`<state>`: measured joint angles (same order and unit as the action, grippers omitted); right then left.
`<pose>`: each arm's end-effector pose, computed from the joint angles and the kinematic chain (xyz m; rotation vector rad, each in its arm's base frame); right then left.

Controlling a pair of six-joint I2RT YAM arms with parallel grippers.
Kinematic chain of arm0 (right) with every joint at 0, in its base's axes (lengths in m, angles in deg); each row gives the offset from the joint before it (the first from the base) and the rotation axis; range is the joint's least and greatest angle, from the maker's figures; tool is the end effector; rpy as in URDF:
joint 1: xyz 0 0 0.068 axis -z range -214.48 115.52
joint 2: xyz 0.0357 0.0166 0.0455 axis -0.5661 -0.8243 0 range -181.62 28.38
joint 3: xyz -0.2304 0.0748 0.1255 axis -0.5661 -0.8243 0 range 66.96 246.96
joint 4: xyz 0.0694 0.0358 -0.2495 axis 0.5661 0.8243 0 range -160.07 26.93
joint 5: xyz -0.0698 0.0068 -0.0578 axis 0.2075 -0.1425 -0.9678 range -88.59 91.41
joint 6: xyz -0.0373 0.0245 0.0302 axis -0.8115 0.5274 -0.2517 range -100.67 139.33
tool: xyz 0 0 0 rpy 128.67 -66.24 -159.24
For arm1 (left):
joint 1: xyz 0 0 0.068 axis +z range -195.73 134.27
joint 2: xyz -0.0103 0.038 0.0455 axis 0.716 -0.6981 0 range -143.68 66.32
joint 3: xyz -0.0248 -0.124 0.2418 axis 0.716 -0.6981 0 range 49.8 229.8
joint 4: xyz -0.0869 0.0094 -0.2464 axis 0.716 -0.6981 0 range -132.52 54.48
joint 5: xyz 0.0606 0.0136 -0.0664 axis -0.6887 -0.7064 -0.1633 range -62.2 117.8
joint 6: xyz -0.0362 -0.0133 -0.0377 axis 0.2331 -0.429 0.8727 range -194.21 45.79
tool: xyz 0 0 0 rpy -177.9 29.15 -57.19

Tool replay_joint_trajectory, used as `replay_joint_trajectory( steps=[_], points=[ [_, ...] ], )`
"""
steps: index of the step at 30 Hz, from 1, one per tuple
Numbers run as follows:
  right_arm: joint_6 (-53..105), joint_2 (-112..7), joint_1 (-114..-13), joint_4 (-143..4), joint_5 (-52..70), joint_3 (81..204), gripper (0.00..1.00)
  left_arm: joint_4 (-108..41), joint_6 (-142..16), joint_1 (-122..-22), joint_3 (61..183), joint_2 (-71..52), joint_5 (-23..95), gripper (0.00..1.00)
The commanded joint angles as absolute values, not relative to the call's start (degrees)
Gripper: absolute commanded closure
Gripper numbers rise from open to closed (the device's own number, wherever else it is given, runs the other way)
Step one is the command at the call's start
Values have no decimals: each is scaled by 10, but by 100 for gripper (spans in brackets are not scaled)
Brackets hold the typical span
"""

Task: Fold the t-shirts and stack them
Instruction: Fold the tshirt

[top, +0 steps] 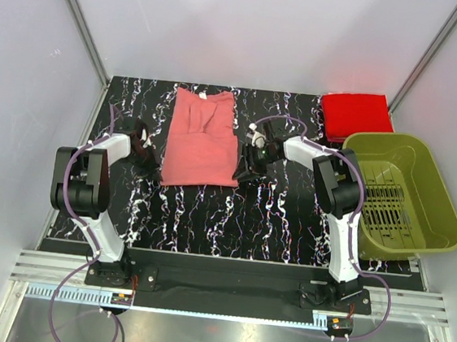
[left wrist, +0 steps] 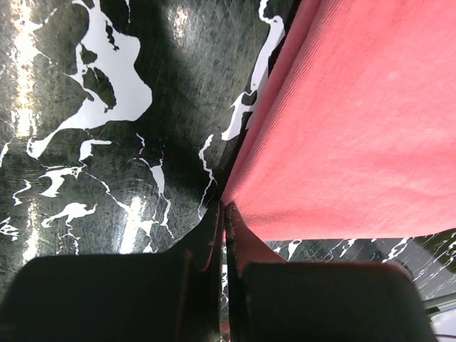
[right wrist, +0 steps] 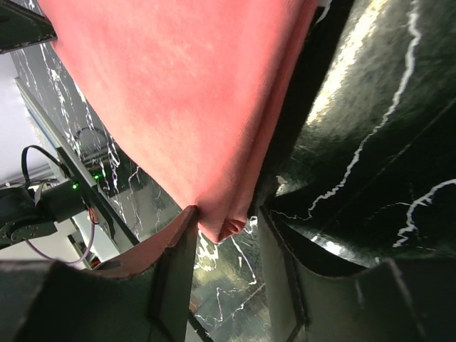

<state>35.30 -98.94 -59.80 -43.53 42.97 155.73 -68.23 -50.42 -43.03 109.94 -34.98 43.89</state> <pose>0.3980 0.2144 0.1264 -0.4543 2.7247 1.1916 0.3259 0.0055 0.1524 -0.6034 2.8160 -0.4750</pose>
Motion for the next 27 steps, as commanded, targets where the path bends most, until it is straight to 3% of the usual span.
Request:
replay_joint_trajectory(
  steps=[1,10,11,12,15,17,27],
  points=[
    [352,-983,-615,-427,413,1543,53,-672,-509,-434,1096,-356,431,100],
    [371,-986,-617,-424,393,1520,53,-684,-516,-434,1107,-362,433,100],
    [371,-988,-617,-422,387,1520,57,-684,-517,-435,1106,-363,436,100],
    [371,-987,-617,-420,381,1517,71,-685,-516,-437,1106,-363,436,100],
    [365,-973,-616,-405,343,1503,95,-688,-510,-447,1097,-352,427,100],
    [357,-961,-616,-386,314,1488,100,-691,-489,-455,1080,-333,414,100],
    [382,-840,-616,-397,251,1326,100,-677,-442,-585,953,-221,386,100]
  ],
)
